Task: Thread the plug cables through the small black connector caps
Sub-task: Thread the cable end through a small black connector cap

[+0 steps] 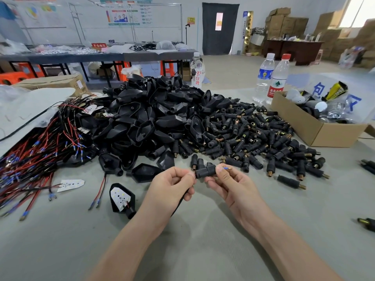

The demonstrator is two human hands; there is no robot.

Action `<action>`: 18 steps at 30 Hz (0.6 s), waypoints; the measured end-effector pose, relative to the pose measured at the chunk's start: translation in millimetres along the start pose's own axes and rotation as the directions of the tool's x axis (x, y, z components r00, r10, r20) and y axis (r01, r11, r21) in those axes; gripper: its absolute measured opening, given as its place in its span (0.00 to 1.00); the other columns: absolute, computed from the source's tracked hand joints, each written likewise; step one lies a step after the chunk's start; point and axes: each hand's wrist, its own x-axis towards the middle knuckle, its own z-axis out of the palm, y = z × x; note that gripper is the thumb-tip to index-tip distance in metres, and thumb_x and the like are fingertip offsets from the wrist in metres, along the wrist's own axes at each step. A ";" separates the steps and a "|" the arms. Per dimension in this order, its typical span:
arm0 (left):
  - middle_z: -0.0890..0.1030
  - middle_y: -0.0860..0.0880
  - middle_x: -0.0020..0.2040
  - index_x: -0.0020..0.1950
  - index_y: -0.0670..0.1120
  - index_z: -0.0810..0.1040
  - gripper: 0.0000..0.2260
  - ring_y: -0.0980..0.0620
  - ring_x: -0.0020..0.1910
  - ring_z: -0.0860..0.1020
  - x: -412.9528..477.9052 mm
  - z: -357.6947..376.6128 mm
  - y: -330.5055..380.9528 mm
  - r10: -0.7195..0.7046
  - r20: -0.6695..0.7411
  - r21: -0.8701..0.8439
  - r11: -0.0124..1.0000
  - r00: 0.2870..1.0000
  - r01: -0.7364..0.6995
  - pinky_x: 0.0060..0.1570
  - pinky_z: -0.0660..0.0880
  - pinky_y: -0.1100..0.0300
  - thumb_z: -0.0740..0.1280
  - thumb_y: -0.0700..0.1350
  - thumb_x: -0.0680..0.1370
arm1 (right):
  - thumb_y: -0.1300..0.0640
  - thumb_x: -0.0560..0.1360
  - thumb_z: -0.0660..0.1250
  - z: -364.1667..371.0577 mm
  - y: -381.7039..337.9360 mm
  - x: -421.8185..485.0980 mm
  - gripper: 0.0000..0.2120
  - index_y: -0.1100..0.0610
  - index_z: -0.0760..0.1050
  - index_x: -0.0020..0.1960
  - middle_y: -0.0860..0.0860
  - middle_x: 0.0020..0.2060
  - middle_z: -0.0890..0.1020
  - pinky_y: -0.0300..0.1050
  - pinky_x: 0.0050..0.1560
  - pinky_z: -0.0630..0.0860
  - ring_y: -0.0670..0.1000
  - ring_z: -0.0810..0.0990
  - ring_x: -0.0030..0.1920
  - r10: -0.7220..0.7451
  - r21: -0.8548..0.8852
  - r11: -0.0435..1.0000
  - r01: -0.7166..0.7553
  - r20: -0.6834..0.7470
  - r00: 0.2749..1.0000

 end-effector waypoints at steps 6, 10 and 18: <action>0.79 0.47 0.32 0.43 0.43 0.80 0.05 0.53 0.29 0.73 -2.3 1.8 1.7 0.013 -0.009 0.050 0.999 1.000 -0.013 0.32 0.72 0.66 0.69 0.42 0.79 | 0.56 0.73 0.70 0.9 0.8 0.5 0.19 0.69 0.76 0.57 0.60 0.46 0.85 0.36 0.46 0.81 0.50 0.86 0.44 0.001 0.007 1.000 -0.001 -0.015 1.000; 0.81 0.48 0.33 0.43 0.44 0.82 0.06 0.54 0.29 0.75 -3.9 3.4 3.7 0.076 -0.015 0.081 0.994 0.997 -0.075 0.32 0.73 0.66 0.70 0.42 0.79 | 0.56 0.73 0.69 0.2 0.1 1.5 0.19 0.69 0.76 0.57 0.61 0.48 0.85 0.36 0.46 0.81 0.50 0.86 0.45 -0.013 0.022 1.000 0.013 -0.021 1.000; 0.83 0.60 0.44 0.50 0.57 0.78 0.08 0.59 0.42 0.80 -8.4 15.6 -9.4 0.252 -0.141 0.273 0.940 0.957 -0.207 0.46 0.77 0.65 0.73 0.45 0.77 | 0.56 0.72 0.71 0.4 -1.4 1.5 0.17 0.67 0.78 0.55 0.61 0.49 0.86 0.36 0.45 0.81 0.51 0.87 0.46 -0.014 0.056 0.998 0.017 -0.047 0.999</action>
